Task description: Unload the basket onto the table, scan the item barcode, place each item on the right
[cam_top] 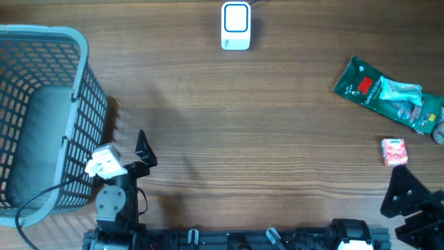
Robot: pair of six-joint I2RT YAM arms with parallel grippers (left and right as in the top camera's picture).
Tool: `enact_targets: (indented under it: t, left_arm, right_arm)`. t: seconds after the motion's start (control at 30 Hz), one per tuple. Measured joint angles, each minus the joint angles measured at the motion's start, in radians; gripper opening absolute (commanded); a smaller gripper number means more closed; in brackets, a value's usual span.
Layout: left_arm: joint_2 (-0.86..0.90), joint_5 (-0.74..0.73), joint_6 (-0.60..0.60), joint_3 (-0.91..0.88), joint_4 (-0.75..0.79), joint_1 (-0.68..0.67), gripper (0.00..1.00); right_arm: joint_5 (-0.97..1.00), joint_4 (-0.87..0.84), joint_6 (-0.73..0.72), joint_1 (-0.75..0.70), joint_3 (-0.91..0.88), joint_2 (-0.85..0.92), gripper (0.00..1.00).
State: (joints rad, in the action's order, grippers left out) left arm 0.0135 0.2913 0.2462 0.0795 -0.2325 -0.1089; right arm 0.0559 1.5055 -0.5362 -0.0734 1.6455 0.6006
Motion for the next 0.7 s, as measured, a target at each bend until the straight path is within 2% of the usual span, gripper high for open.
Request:
enact_targets:
  t: [0.1,0.2,0.3,0.57,0.7]
  left_arm:
    - [0.0,0.0,0.0,0.0,0.0,0.0,1.0]
    - [0.0,0.0,0.0,0.0,0.0,0.0,1.0]
    - [0.0,0.0,0.0,0.0,0.0,0.0,1.0]
    - [0.0,0.0,0.0,0.0,0.0,0.0,1.0]
    - [0.0,0.0,0.0,0.0,0.001,0.0,1.0]
  right_arm:
    - [0.01,-0.011,0.0,0.0,-0.027,-0.002,1.0]
    - [0.023,-0.14,0.0,0.0,-0.126,-0.04,1.0]
    - [0.023,-0.372,0.0,0.0,-0.314,-0.157,1.0]
    - [0.023,-0.859,-0.035,0.001,-0.838,-0.42,1.0]
    - [0.022,-1.17,-0.163,0.001,-1.171,-0.543,1.0]
